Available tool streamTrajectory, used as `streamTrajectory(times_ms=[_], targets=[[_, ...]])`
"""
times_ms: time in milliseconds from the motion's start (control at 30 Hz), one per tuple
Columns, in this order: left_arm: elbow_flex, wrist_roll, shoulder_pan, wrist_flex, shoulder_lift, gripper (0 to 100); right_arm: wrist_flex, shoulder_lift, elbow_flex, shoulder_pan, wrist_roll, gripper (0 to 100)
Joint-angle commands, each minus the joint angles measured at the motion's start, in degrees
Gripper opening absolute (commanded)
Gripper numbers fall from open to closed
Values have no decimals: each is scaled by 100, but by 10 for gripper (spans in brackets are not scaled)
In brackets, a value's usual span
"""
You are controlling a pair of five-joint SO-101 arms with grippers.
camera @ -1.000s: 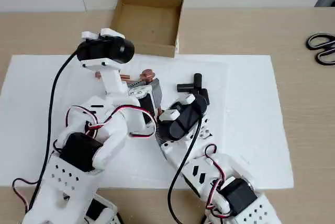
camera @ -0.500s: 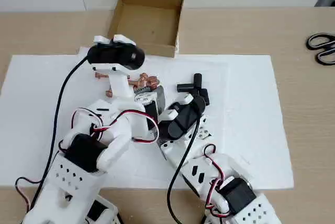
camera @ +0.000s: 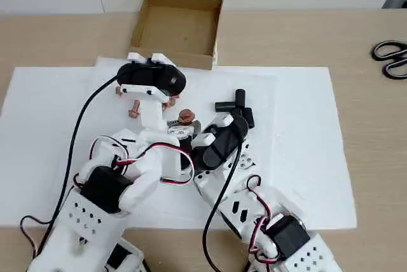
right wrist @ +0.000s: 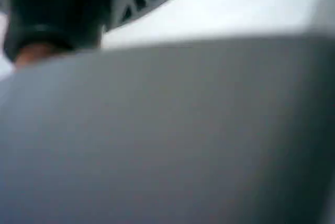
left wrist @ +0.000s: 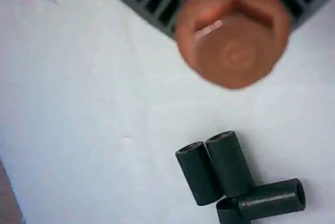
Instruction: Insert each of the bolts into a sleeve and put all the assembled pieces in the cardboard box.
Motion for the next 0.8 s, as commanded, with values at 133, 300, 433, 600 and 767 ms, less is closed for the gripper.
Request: streamTrajectory(times_ms=[133, 300, 433, 600, 767], targets=[[13, -220, 9, 273, -9, 6, -136, -127, -62, 22, -35, 4], [4, -396, 9, 440, -9, 6, -136, -127, -62, 22, -35, 4], [4, -396, 9, 448, -9, 6, -136, -127, -62, 22, -35, 4], [-31, -431, 141, 633, -9, 24, -136, -127, -62, 22, -35, 4], [-31, -501, 185, 774, -9, 149, -136, -127, -62, 22, -35, 4]])
